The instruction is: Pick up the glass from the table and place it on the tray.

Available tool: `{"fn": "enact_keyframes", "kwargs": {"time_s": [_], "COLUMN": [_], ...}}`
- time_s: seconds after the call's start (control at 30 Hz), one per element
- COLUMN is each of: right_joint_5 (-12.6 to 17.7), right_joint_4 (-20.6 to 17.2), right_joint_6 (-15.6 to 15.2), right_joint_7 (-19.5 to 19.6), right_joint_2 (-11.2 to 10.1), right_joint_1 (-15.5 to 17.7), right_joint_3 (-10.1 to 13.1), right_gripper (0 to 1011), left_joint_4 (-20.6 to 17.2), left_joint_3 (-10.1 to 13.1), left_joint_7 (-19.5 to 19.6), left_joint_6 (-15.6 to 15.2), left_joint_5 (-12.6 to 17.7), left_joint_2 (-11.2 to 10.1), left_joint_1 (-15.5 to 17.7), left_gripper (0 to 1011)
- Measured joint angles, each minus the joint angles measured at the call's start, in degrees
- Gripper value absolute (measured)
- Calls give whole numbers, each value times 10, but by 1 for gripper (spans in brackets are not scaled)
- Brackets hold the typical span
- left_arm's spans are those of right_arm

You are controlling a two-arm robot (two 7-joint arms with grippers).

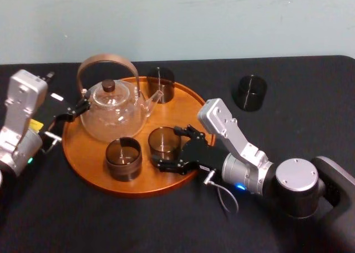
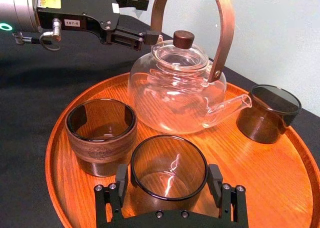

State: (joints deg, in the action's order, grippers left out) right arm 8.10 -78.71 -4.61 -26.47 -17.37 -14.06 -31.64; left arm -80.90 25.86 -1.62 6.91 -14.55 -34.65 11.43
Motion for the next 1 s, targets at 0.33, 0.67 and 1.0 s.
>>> {"fn": "enact_keyframes", "kwargs": {"time_s": [0.33,0.67,1.0], "right_joint_5": [10,19,41], "right_joint_4": [-12,-53,-92], "right_joint_6": [-15,-17,-15], "right_joint_7": [-6,-4,25], "right_joint_2": [-10,-46,-84], "right_joint_1": [10,48,90], "right_joint_3": [5,21,80], "right_gripper": [1002,1002,1002], "left_joint_4": [0,0,0], "left_joint_3": [0,0,0], "left_joint_7": [0,0,0], "left_joint_6": [0,0,0], "left_joint_5": [0,0,0], "left_joint_2": [0,0,0], "left_joint_1": [0,0,0], "left_gripper": [1009,1009,1009]}}
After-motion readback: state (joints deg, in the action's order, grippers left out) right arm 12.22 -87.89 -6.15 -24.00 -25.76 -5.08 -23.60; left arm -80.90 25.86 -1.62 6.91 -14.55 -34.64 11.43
